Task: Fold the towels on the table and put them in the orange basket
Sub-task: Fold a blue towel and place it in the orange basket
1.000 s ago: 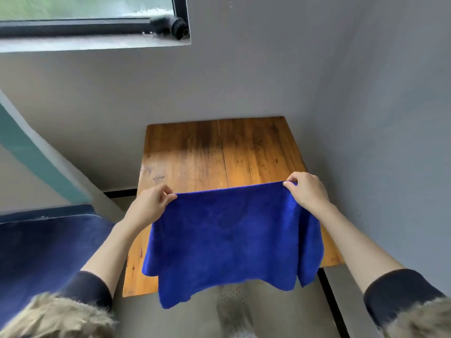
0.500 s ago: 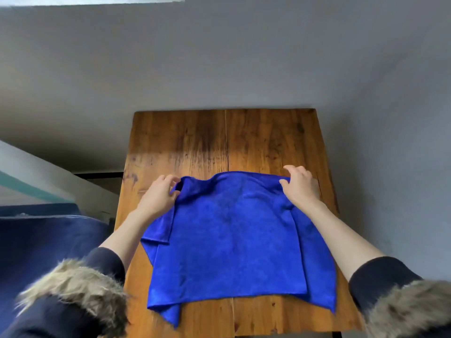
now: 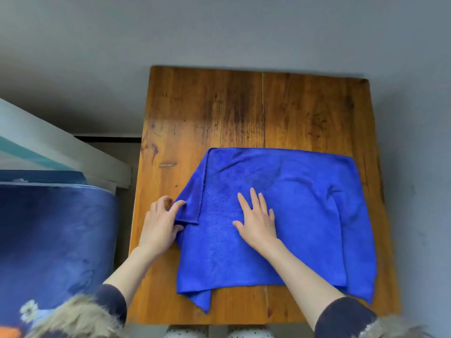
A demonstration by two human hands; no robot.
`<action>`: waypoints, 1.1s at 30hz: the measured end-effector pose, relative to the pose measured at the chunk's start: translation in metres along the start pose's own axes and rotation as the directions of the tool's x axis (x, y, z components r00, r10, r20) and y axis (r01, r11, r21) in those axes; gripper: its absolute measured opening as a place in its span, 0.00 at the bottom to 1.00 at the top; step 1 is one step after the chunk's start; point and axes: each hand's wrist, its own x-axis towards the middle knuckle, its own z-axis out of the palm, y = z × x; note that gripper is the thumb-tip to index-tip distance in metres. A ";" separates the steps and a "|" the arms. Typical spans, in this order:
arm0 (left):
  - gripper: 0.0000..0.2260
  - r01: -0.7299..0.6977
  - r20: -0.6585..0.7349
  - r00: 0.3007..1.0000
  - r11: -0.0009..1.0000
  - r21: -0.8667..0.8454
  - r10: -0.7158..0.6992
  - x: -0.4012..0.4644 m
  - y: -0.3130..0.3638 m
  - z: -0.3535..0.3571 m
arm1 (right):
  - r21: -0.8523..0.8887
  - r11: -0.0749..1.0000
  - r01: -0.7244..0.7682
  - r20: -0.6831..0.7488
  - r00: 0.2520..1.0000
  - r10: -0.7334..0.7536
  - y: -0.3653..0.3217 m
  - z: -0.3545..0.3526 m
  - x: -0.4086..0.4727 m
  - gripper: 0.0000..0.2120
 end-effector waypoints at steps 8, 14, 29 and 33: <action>0.04 0.000 -0.039 0.999 0.866 -0.500 -0.023 0.030 -0.041 -0.032 | -0.088 0.982 -0.169 0.034 0.984 0.172 -0.038 0.027 -0.002 0.46; 0.08 0.249 0.069 0.940 0.533 -0.809 -0.335 0.080 -0.078 -0.077 | -0.107 0.970 -0.218 0.058 0.973 0.225 -0.049 0.021 -0.003 0.47; 0.31 -0.219 0.006 0.976 0.971 0.093 0.220 0.060 -0.064 -0.046 | -0.111 0.965 -0.240 0.051 0.968 0.246 -0.055 0.020 0.000 0.48; 0.49 -0.180 0.173 0.976 0.941 0.285 0.135 0.066 -0.064 -0.038 | -0.107 0.967 -0.231 0.051 0.970 0.238 -0.048 0.019 0.002 0.49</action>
